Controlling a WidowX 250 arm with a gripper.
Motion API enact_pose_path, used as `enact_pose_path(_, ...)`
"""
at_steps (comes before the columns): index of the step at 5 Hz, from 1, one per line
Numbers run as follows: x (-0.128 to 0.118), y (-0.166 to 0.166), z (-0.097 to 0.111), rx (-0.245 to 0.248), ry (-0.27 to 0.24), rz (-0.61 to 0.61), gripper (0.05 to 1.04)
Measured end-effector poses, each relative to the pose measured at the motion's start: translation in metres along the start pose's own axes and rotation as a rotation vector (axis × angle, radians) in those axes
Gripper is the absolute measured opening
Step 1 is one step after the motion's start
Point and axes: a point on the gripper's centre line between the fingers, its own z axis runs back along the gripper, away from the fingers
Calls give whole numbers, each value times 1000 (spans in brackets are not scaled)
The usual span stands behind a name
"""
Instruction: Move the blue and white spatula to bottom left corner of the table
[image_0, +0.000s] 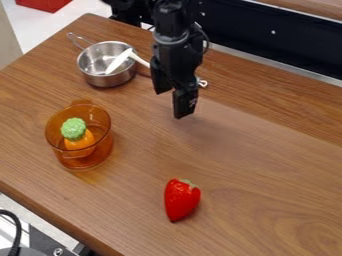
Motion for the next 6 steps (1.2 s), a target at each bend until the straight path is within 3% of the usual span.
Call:
enact_pose_path(1,10,10,-2,40,-5,250,995)
enact_pose_path(2,24,25,3,-1,-64,501,995)
enact_pose_path(4,32,54,-1,-50,-101,1021,995)
enact_pose_path(5,32,63,-6,-37,-55,1283,995)
enact_pose_path(6,30,61,-10,-67,-8,1544,995)
